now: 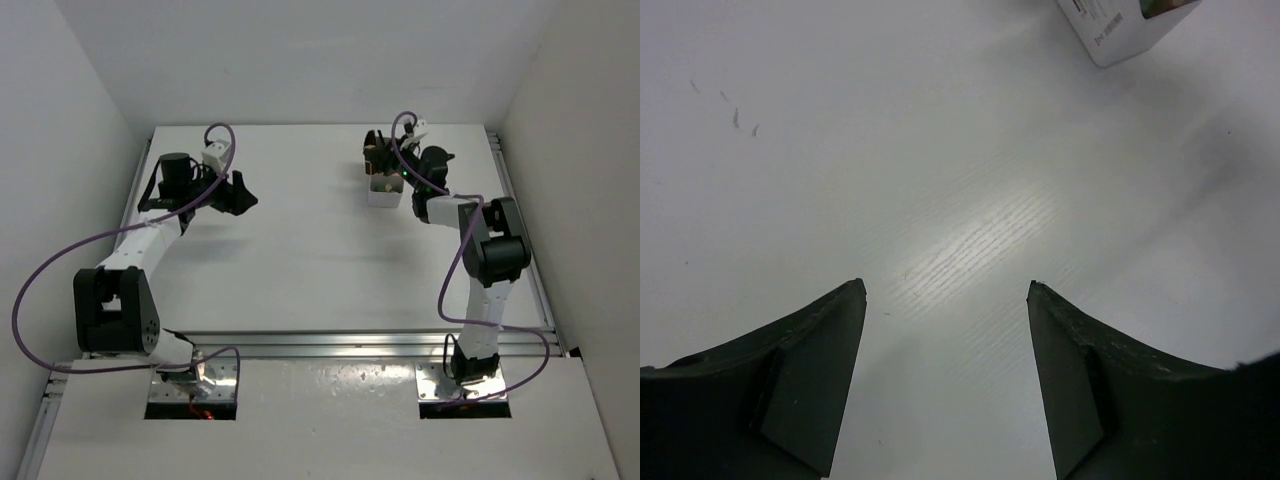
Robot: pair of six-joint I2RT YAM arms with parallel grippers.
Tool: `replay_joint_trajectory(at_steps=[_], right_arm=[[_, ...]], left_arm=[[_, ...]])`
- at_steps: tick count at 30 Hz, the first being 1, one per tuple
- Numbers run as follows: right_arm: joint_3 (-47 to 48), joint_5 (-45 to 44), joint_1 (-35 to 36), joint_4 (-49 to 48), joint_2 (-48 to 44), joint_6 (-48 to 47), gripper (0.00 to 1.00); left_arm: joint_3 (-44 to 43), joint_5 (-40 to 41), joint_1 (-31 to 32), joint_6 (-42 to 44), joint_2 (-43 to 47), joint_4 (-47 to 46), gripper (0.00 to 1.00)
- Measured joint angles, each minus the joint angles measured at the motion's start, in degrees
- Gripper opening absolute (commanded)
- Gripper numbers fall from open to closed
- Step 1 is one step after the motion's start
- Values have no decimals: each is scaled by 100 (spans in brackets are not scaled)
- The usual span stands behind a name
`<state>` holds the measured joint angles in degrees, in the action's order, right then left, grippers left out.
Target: Organize the makeup
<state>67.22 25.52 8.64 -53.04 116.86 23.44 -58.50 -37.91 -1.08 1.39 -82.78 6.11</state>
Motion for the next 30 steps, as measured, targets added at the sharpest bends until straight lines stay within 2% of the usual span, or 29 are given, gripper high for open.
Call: replay_joint_trajectory(at_steps=[6, 12, 30], right_arm=[[-697, 2, -66, -494, 11, 68, 0], [-710, 2, -179, -1154, 365, 61, 0], [-791, 330, -365, -1849, 807, 22, 0]], left_arm=[[-315, -13, -2, -59, -317, -50, 71], [-439, -24, -4, -52, -358, -15, 71], [-599, -68, -4, -39, -452, 63, 71]])
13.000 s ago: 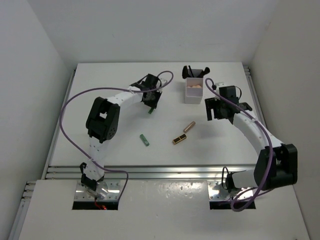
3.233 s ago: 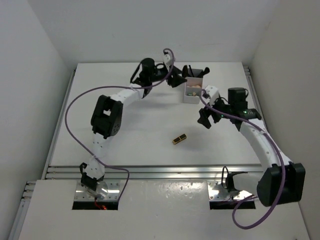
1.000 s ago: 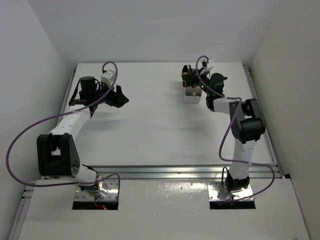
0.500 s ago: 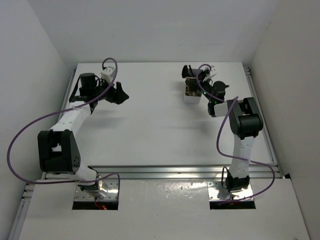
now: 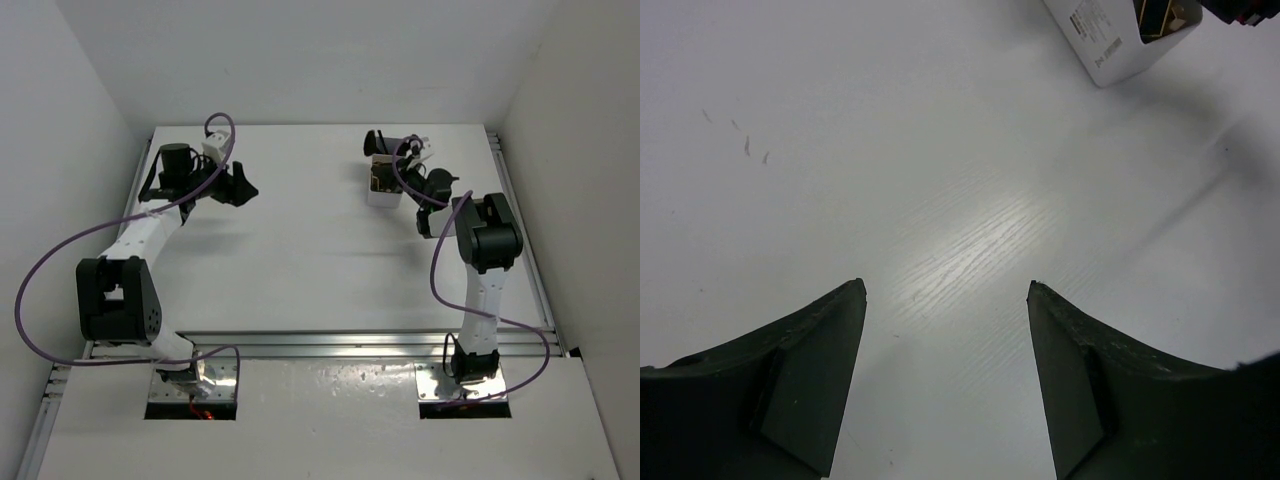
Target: Organize the makeup
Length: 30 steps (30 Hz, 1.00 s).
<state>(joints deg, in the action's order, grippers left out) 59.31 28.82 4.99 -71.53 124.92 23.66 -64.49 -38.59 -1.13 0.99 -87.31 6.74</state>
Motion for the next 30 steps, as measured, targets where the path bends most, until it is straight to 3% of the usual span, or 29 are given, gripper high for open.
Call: replay_joint_trajectory(at_steps=[4, 7, 8, 12, 23, 26, 28, 30], right_arm=[[-17, 79, 2, -44, 68, -20, 1], [-48, 81, 0, -90, 68, -57, 14], [-59, 79, 0, -107, 68, -66, 23], [-144, 39, -4, -258, 63, -76, 37], [-573, 15, -4, -144, -466, -398, 54], [-603, -37, -4, -144, -822, -413, 64], [-638, -87, -17, 195, -1176, -422, 77], [-664, -140, -55, 896, -1639, -444, 100]], left_arm=[[-4, -7, 0, 0, -42, 9, 71], [-7, -26, 0, 0, -90, 13, 71], [-7, -26, 0, 0, -96, 13, 71], [-17, -66, 0, 0, -98, 17, 71], [-55, -212, 0, -2, -98, 13, 71], [-55, -234, 0, 2, -98, 15, 71], [-52, -238, 0, 7, -96, 28, 71], [-52, -236, 0, 13, -76, 57, 71]])
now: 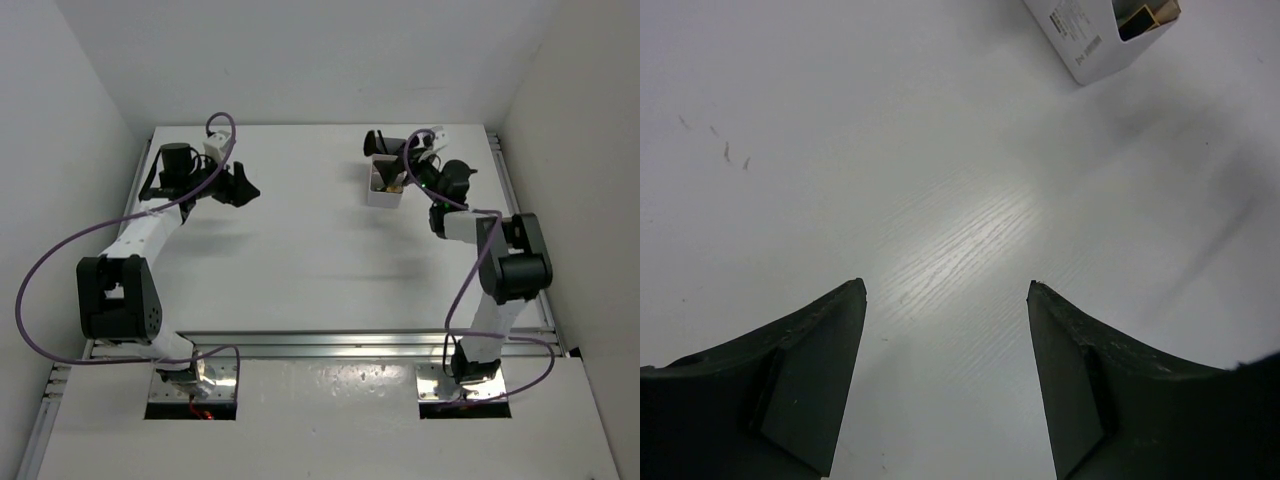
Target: Organize the makeup
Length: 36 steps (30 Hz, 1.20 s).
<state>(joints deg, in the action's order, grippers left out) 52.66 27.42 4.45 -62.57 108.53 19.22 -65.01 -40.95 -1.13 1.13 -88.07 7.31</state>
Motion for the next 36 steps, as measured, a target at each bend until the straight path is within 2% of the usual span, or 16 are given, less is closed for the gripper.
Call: replay_joint_trajectory(at_steps=[4, 8, 12, 17, 21, 26, 31, 36], right_arm=[[-59, -256, -166, 1755, -1141, -260, 100], [94, -1266, -297, 4336, -2149, -614, 100], [575, -2315, -533, 6909, -2306, -612, 100], [201, -2721, -1172, 8953, -2459, -271, 100], [-251, -2848, -1290, 9936, -2774, 76, 100], [-216, -2916, -1287, 10913, -2931, 308, 100], [-212, -2918, -1287, 11346, -3056, 308, 100], [-402, -2914, -1287, 11484, -3626, 306, 100]], left_arm=[[103, 94, 0, 15, 216, 4, 71], [450, 374, 0, 52, 627, -7, 71], [879, 1001, 0, -2, 957, -9, 71], [1587, 1969, 50, -81, 1320, -39, 71], [2269, 2448, 199, -170, 1735, -85, 71], [2999, 2894, 590, -326, 2214, -203, 71], [3536, 3195, 905, -492, 2553, -424, 71], [3893, 3362, 1139, -638, 2828, -494, 71]])
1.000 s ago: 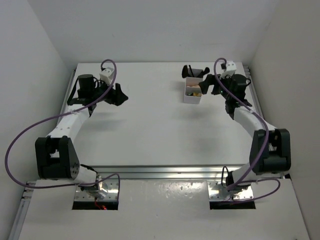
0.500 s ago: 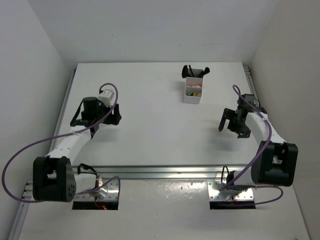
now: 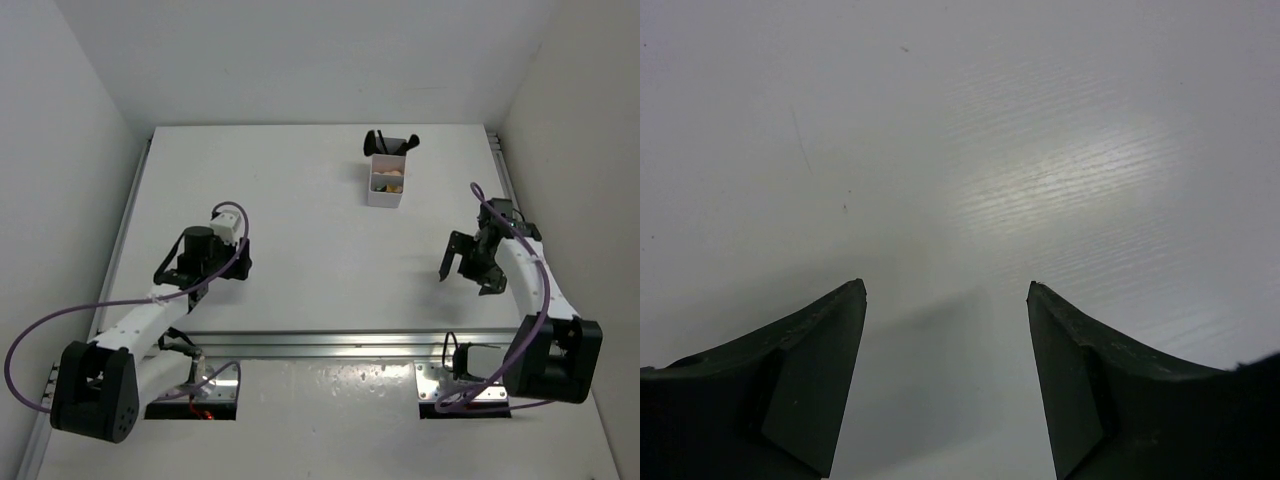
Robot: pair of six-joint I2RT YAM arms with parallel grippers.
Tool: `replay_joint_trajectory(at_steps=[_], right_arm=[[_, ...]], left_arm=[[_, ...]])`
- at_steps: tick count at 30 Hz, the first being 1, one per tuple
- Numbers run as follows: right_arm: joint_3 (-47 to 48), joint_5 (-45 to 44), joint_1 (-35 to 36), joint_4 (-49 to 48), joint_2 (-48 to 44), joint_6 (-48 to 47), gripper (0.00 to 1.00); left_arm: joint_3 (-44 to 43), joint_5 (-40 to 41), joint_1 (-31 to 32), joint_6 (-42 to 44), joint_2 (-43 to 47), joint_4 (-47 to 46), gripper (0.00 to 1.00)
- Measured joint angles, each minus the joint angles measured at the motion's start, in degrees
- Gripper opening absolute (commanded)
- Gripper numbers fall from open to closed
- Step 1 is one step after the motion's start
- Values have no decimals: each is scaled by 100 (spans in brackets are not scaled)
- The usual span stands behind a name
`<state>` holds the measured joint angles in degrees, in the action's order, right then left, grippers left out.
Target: Organize the makeup
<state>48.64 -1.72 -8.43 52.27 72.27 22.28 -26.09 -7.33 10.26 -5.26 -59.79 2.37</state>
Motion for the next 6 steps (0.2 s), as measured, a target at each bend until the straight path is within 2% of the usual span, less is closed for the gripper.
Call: replay_joint_trajectory(at_steps=[6], right_arm=[[-273, 55, 0, 59, -343, -37, 100]], left_arm=[[44, 138, 177, -61, 146, -52, 73]])
